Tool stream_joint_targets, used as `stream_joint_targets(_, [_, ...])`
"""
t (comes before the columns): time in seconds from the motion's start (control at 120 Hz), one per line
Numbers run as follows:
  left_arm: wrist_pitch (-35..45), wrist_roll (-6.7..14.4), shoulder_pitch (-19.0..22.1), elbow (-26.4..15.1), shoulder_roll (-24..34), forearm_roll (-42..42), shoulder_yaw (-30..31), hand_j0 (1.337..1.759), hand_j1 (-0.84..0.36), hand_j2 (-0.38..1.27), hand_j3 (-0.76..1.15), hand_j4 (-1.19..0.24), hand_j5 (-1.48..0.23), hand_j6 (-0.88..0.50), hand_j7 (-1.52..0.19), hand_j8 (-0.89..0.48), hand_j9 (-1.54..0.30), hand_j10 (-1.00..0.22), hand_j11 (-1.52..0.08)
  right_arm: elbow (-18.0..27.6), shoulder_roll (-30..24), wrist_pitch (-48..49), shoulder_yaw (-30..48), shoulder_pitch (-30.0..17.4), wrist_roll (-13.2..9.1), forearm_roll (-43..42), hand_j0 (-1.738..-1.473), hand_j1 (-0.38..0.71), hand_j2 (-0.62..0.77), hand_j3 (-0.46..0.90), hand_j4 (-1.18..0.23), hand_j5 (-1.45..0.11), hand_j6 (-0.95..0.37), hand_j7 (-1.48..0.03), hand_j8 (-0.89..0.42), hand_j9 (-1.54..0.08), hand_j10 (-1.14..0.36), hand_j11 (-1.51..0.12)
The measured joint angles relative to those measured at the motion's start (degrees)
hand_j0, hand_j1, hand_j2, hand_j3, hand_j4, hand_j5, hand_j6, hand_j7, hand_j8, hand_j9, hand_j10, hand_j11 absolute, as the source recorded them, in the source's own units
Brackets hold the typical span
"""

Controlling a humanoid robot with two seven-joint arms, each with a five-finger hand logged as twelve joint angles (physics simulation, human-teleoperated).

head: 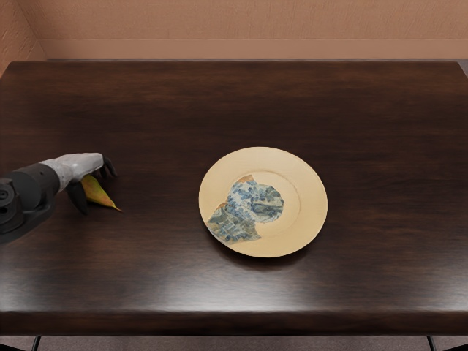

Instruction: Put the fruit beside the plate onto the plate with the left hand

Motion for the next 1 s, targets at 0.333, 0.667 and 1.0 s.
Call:
stream_joint_targets(0.333, [-0.07, -0.02, -0.01, -0.08, 0.08, 0.14, 0.96, 1.652, -0.22, 0.08, 0.0, -0.58, -0.75, -0.58, -0.75, -0.42, -0.76, -0.47, -0.78, 0.0, 0.0, -0.01, 0.02, 0.0, 0.0, 0.0, -1.658, -0.35, 0.0, 0.0, 0.0, 0.0, 0.0, 0.0, 0.0, 0.0, 0.0, 0.0])
stream_joint_targets(0.667, [-0.1, -0.02, -0.19, 0.01, 0.17, 0.0, 1.2, 1.652, -0.24, 0.35, 0.0, -0.7, -0.9, -0.66, -0.9, -0.5, -0.92, -0.54, -0.94, 0.0, 0.0, -0.01, 0.02, 0.0, -0.01, 0.0, -1.658, -0.35, 0.0, 0.0, 0.0, 0.0, 0.0, 0.0, 0.0, 0.0, 0.0, 0.0])
stream_joint_targets(1.0, [-2.58, -0.01, -4.5, -0.23, -0.17, -1.84, 0.15, 1.654, -0.31, 0.49, 0.0, -0.7, -0.94, -0.62, -0.94, -0.45, -0.94, -0.49, -0.95, 0.0, 0.0, -0.03, 0.07, 0.0, 0.0, 0.03, -1.658, -0.35, 0.0, 0.0, 0.0, 0.0, 0.0, 0.0, 0.0, 0.0, 0.0, 0.0])
